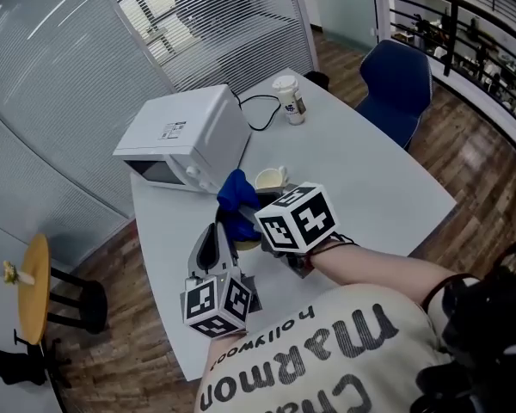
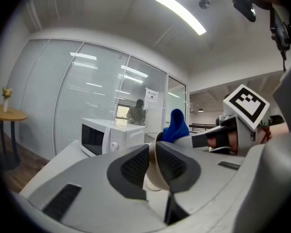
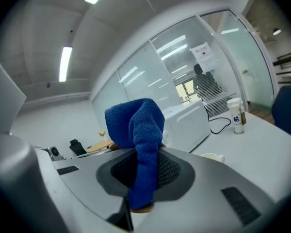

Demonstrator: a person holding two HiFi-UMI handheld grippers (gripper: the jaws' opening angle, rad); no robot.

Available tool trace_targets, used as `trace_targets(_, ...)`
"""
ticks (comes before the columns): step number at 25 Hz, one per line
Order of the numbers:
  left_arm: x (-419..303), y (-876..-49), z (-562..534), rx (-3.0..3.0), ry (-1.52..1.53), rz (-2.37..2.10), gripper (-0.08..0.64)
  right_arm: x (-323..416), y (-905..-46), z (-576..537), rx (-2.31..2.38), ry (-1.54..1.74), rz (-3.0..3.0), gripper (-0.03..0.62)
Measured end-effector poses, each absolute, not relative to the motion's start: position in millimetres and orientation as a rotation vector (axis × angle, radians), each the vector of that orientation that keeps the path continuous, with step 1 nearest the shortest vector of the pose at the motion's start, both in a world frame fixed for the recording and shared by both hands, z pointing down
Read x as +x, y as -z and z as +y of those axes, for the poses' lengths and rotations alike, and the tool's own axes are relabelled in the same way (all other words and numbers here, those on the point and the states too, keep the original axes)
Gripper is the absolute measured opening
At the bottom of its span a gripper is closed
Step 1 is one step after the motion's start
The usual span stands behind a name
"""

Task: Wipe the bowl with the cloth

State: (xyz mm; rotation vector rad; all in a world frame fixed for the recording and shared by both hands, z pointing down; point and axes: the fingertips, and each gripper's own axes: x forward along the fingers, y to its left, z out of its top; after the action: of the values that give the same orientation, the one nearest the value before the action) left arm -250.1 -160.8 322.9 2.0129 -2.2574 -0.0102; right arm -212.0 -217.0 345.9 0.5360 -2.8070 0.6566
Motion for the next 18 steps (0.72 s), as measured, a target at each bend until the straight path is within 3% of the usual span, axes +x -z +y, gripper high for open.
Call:
trace_targets(7,-254,-320,-155,1.969,0.026,-2.354,0.058,-197,-367,-220,0.616,-1.008,-2.762,0.061)
trace_targets(12,-261,-326,-150,1.912,0.061,-2.338,0.058,-195,-375,-211,0.597,-1.076,-2.738,0.063)
trace_targets(18,-250,-329,-153,1.927,0.113,-2.259,0.052,-220,-354,-176,0.24,-1.007,-2.82,0.063)
